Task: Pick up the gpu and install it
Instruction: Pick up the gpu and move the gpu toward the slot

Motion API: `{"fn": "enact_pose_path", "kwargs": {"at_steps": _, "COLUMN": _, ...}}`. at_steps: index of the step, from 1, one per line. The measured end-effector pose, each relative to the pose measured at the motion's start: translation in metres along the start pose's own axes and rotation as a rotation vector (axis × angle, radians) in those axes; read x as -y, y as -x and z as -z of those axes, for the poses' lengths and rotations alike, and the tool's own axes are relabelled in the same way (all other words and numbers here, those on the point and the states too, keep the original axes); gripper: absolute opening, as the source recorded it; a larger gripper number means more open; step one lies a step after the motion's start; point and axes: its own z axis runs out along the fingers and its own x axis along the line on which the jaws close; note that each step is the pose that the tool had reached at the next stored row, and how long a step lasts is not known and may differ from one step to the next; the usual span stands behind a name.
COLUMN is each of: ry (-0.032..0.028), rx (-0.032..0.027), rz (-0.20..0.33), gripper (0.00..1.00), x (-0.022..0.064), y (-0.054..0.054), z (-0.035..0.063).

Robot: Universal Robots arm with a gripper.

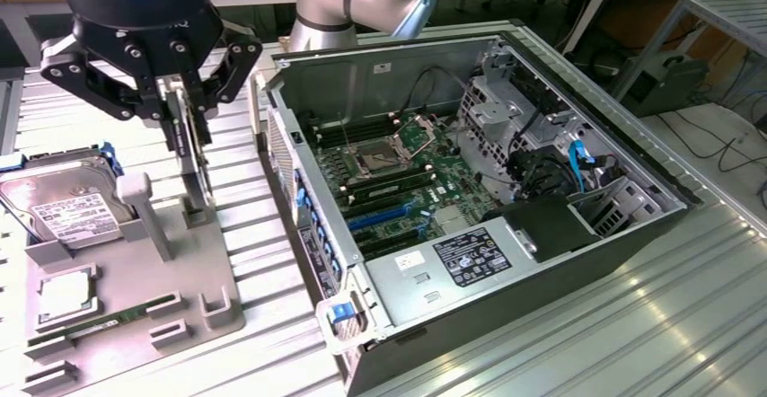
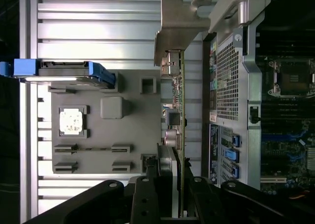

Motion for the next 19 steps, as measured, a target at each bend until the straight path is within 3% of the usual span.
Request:
{"fn": "enact_pose_path", "kwargs": {"at_steps": 11, "ry": 0.0004, "rx": -0.0001, "rz": 0.001, "gripper": 0.28, "x": 0.0001, "y": 0.016, "z": -0.0003}}
{"fn": "enact_pose_path", "kwargs": {"at_steps": 19, "ry": 0.0005, "rx": 0.0000, "rz": 0.001, "gripper": 0.28, "x": 0.0002, "y": 0.022, "z": -0.0005}}
